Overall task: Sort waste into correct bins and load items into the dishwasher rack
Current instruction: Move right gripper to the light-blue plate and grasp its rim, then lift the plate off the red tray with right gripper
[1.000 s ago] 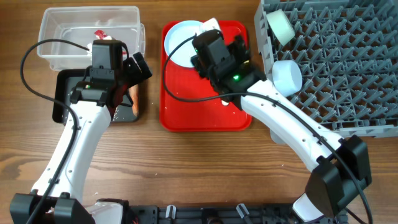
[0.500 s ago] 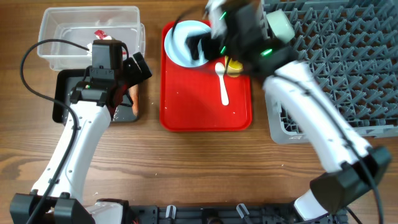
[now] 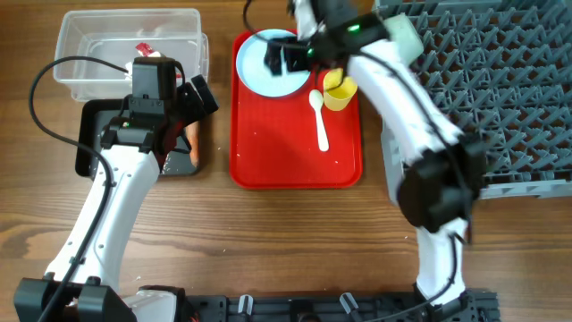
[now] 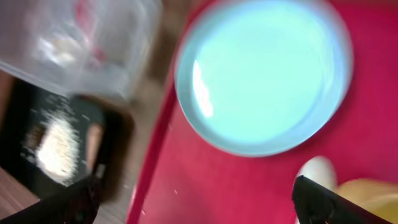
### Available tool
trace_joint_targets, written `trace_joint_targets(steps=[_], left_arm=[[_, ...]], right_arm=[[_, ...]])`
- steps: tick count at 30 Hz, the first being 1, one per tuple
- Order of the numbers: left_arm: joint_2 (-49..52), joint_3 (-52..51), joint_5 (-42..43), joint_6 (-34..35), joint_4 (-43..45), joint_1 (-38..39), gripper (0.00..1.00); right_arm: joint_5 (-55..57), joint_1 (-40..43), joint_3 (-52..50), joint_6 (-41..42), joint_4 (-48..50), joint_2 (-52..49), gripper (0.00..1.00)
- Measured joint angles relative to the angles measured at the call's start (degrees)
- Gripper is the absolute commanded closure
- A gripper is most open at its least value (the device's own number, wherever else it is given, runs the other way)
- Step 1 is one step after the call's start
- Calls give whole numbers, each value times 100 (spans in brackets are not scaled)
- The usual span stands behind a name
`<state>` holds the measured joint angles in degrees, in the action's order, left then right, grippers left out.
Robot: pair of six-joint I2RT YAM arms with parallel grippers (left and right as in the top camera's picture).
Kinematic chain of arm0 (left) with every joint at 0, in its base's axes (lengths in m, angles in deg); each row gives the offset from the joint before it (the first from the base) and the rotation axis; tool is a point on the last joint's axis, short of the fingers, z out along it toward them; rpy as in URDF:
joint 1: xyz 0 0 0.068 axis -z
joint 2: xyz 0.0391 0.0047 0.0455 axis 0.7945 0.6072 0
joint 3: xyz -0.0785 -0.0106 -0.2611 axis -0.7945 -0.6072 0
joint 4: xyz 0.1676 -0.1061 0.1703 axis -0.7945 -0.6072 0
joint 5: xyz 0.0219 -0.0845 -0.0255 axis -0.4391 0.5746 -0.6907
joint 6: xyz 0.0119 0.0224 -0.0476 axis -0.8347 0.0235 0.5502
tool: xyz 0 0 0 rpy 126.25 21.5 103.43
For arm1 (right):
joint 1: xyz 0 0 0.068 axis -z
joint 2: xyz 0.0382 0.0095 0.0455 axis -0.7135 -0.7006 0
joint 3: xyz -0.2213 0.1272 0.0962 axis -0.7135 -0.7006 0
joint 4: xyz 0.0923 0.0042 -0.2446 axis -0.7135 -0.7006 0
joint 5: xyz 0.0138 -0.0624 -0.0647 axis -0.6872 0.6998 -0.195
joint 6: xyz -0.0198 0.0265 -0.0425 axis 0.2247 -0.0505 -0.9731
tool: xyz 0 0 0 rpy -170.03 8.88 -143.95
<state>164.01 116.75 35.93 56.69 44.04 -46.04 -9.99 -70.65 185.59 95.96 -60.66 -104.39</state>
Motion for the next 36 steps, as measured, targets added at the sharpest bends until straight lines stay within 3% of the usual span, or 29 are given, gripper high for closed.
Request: trace_joint_targets(steps=[6,11,19,26,29,36], left_arm=[[0,0,2,0,-2,0,0],[0,0,2,0,-2,0,0],[0,0,0,0,0,0,0],[0,0,2,0,-2,0,0],[0,0,2,0,-2,0,0],[0,0,2,2,0,0,0]], right_arm=[[-179,-160,-94,1071,372,-225,1],[33,-168,-83,1934,505,-216,21],[931,-422,-273,3449,656,-225,22],[1471,-916,-280,3832,697,-509,22],[1561,-894,-280,3869,697,-723,29],[1753,-824,-291,3901,699,-1123,34]])
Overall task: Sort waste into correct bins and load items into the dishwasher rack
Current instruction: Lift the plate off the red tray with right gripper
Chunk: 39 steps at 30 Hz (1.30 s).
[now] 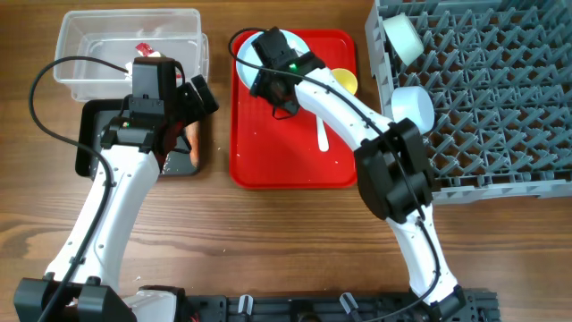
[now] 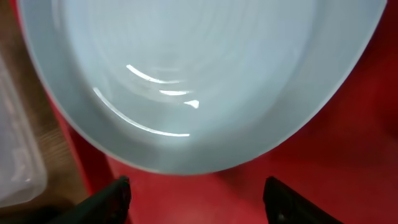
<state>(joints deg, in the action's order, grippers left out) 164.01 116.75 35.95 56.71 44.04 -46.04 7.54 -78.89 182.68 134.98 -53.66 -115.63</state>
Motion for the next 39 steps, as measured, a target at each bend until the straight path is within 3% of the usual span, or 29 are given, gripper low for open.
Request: trace_joint_targets(steps=[14,23,24,26,39], left_arm=[[0,0,0,-2,0,0,0],[0,0,0,-2,0,0,0],[0,0,-2,-2,0,0,0],[0,0,0,-2,0,0,0],[0,0,0,-2,-2,0,0]], right_arm=[[214,201,-4,44,-55,-188,61],[293,310,-4,-142,57,-203,60],[293,313,-4,-203,125,-210,55],[269,321,-4,-426,249,-225,54],[162,321,-4,-1202,420,-190,54]])
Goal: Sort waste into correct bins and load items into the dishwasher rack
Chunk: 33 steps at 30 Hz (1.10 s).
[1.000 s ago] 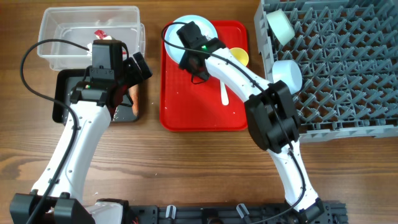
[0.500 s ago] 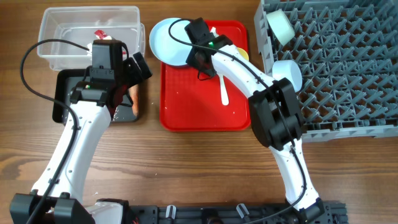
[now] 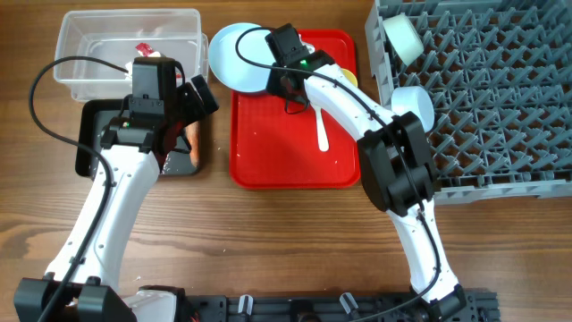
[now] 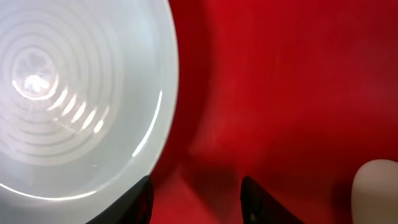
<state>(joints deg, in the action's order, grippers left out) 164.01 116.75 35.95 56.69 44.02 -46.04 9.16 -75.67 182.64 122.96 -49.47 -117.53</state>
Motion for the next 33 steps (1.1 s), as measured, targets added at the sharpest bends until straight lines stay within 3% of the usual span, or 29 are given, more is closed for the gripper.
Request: trace_joint_targets(steps=[13,26,33], left_arm=[[0,0,0,0,0,0,0],[0,0,-2,2,0,0,0],[0,0,0,0,0,0,0]], right_arm=[[-83,0,0,-118,437,26,52],[304,-2,0,275,699,24,53],[295,-7,0,306,787,-15,62]])
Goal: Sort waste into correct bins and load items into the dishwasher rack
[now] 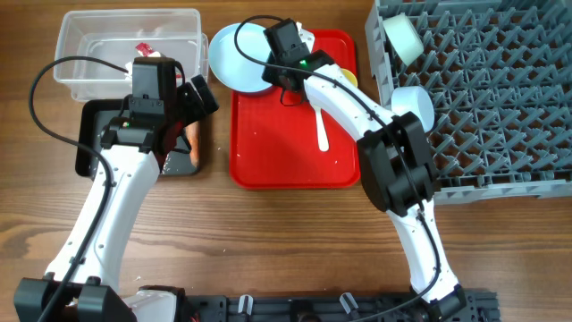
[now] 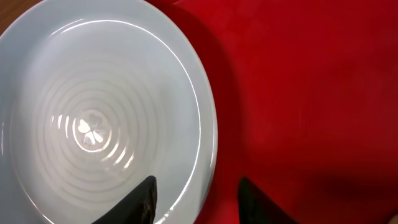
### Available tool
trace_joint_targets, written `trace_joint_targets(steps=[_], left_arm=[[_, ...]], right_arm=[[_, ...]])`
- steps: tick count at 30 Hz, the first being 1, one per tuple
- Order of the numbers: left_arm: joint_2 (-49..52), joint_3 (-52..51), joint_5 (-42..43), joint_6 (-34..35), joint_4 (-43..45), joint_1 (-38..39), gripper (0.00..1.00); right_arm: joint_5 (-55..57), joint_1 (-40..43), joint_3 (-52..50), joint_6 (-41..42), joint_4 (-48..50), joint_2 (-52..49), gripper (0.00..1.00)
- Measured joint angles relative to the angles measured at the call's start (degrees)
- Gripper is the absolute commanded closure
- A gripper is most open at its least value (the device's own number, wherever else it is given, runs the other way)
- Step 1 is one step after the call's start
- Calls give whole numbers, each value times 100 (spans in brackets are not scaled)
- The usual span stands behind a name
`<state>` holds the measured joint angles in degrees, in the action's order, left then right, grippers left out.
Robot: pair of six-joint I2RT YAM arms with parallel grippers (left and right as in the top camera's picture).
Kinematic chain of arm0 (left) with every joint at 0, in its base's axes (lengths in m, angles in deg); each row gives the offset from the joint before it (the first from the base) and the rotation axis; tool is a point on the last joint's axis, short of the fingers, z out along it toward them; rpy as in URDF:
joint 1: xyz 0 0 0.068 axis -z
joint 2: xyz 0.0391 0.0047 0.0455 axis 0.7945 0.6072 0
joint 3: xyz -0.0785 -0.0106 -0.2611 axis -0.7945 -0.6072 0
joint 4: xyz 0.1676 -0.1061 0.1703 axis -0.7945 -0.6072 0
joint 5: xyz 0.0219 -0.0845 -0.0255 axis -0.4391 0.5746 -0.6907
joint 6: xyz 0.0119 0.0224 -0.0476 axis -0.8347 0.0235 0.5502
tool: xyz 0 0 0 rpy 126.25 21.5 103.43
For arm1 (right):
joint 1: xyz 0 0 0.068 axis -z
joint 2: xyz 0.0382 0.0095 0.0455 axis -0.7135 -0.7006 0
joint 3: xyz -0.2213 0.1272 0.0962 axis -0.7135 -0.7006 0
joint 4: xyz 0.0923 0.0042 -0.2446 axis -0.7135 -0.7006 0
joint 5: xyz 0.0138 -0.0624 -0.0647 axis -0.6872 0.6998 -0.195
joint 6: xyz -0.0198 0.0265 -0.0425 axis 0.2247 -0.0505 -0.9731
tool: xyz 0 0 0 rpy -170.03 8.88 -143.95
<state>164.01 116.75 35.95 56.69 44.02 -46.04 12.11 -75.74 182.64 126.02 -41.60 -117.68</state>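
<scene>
A light blue plate [image 1: 234, 55] hangs over the left rim of the red tray [image 1: 295, 165], its far edge next to the clear bin. My right gripper [image 1: 275, 63] stands at the plate's right rim. In the right wrist view the plate [image 2: 93, 124] fills the left, casting a wide shadow on the tray. The gripper [image 2: 196, 202] has one fingertip over the plate's inside and the other over the red, shut on the rim. A white spoon [image 1: 320, 125] and a partly hidden yellow cup [image 1: 347, 82] lie on the tray. My left gripper [image 1: 192, 97] hovers over the black tray.
A clear bin [image 1: 130, 76] with a red scrap stands at the back left. In front of it is a black tray [image 1: 89, 134] with food scraps. The grey dishwasher rack [image 1: 500, 98] on the right holds two white bowls [image 1: 402, 36].
The plate's rim now lies between the right fingertips instead of beside the left one, and more of the plate shows in the wrist view. The left arm has not moved.
My right gripper was wide open above the plate at the tray's back. Then it was low over the plate's rim, jaws narrower. Then the plate had shifted left over the tray's edge with the jaws closer still, where it stays now.
</scene>
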Motion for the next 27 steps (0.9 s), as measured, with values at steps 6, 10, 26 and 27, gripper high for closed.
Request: trace_joint_targets(steps=[6,10,26,27], left_arm=[[0,0,0,0,2,0,0],[0,0,0,0,2,0,0],[0,0,-2,2,2,0,0],[0,0,0,2,2,0,0]], right_arm=[[-15,0,0,-17,0,-57,66],[-15,0,0,-17,2,-63,66],[-85,0,0,-81,173,-304,88],[-83,0,0,-79,175,-308,88]])
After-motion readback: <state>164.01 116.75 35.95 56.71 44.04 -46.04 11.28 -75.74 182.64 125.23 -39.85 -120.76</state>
